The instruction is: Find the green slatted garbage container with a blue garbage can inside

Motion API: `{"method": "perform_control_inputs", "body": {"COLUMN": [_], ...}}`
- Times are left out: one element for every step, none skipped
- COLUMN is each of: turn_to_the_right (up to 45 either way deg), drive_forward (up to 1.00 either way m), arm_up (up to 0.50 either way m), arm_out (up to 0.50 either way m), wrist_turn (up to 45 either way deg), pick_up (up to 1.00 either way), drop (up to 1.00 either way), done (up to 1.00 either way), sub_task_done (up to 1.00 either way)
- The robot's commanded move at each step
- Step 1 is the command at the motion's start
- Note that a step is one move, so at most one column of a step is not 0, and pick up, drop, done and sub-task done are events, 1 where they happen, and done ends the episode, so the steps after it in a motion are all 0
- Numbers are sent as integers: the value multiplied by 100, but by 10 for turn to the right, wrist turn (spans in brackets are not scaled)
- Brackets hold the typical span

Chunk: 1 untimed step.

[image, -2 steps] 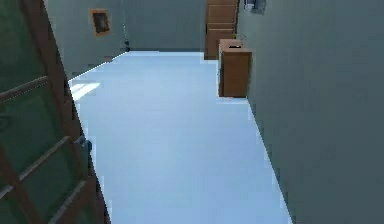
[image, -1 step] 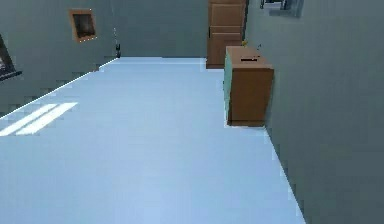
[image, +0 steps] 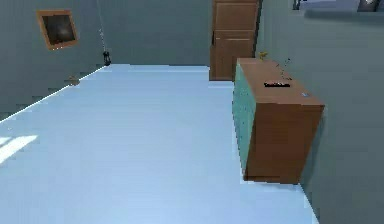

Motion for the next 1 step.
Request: {"method": "perform_control_inputs", "body": {"turn_to_the_right": [0], "drive_forward": [100], "arm_up": [0], "arm_out": [0], "wrist_turn": [0], "pick_up": [0], "drop": [0], "done": [0], "sub_task_done": [0]}}
